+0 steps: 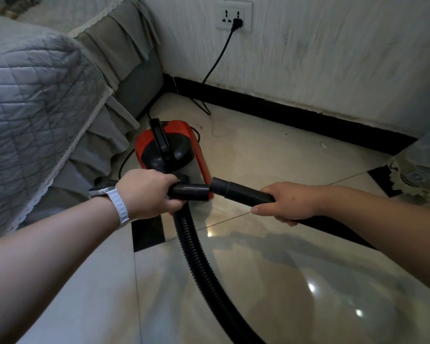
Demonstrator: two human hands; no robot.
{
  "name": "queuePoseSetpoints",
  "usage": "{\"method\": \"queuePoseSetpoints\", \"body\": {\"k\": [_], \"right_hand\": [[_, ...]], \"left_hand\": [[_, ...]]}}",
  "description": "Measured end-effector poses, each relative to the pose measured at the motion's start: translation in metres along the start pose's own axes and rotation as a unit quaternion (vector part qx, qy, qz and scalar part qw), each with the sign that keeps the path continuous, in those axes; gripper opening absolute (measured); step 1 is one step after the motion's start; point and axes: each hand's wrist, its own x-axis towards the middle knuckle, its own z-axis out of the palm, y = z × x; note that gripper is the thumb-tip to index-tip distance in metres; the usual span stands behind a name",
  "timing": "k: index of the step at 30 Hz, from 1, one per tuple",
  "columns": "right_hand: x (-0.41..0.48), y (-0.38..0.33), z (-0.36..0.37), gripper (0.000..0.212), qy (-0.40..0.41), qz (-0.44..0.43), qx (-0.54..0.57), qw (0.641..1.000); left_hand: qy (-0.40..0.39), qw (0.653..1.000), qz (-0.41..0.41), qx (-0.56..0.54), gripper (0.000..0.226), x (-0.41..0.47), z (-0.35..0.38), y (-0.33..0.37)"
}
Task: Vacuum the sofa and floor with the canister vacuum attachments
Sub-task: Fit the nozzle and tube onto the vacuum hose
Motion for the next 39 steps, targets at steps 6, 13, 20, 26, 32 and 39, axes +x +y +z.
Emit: {"method": "queuePoseSetpoints", "body": {"k": [6,13,20,26,32,39], "right_hand": [[-0.001,0.001,0.001,0.039,-0.003,0.003,-0.050,0.999],[-0.004,-0.004,0.004,0.030,-0.002,-0.004,-0.065,0.998],[-0.010,-0.004,0.004,0.031,0.009,-0.021,-0.122,0.992],[-0.016,0.000,0.007,0.030,0.026,-0.032,-0.160,0.986],[-0.023,-0.002,0.004,0.032,0.036,-0.039,-0.192,0.980],[-0.038,0.008,0.011,0.031,0.026,-0.023,-0.200,0.979]], "left_hand": [[-0.020,1.000,0.006,-0.003,0.049,-0.003,-0.007,0.005],[-0.034,0.999,0.016,-0.002,0.052,-0.003,-0.005,0.010],[-0.067,0.997,0.040,-0.002,0.059,-0.004,-0.007,0.020],[-0.075,0.996,0.045,-0.021,0.064,-0.012,-0.001,0.033],[-0.084,0.995,0.034,-0.050,0.062,-0.017,-0.002,0.042],[-0.104,0.991,0.051,-0.060,0.067,-0.024,-0.001,0.060]]}}
